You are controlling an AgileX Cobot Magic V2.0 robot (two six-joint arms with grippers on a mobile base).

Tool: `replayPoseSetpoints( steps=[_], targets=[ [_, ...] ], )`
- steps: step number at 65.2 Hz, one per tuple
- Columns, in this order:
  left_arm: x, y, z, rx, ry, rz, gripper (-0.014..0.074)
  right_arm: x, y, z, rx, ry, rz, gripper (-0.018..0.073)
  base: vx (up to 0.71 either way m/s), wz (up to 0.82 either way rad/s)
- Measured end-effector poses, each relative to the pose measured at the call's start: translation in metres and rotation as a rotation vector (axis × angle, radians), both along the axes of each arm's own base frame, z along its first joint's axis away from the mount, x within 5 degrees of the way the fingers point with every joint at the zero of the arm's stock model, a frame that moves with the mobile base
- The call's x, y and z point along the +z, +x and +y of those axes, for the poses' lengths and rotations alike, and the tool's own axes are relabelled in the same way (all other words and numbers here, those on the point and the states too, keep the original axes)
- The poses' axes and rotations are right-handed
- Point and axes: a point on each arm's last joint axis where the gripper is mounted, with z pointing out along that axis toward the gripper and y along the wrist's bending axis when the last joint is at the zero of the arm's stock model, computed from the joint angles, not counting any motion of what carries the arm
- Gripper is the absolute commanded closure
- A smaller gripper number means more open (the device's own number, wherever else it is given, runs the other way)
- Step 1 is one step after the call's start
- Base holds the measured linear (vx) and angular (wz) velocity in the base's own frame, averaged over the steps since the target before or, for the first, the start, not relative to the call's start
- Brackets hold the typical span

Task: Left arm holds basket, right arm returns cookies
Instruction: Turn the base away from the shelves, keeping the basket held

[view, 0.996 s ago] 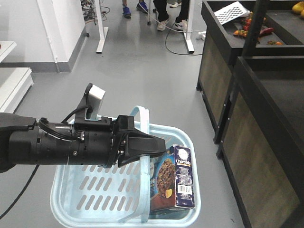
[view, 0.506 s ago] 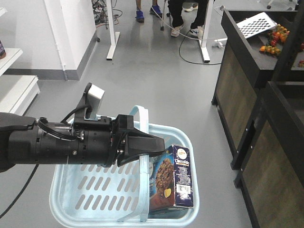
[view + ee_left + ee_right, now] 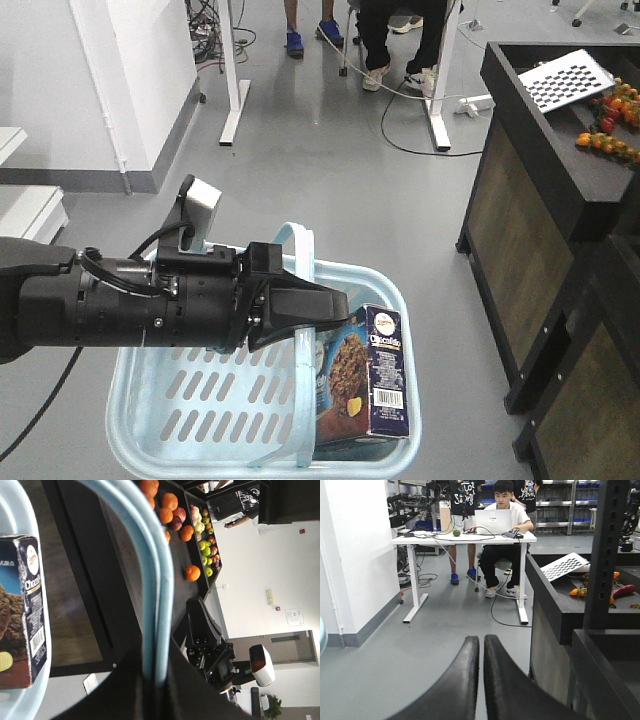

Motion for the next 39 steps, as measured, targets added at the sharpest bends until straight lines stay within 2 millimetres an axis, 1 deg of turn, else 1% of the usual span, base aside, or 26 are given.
replayPoseSetpoints(
  steps=[18, 39],
  targets=[
    [0.0, 0.0, 0.0, 0.0, 0.0, 0.0, 0.0599, 0.0, 0.0, 0.0, 0.0, 0.0, 0.0, 0.057, 0.36, 0.05],
    [0.0, 0.0, 0.0, 0.0, 0.0, 0.0, 0.0599, 0.0, 0.0, 0.0, 0.0, 0.0, 0.0, 0.057, 0.39, 0.28]
  ],
)
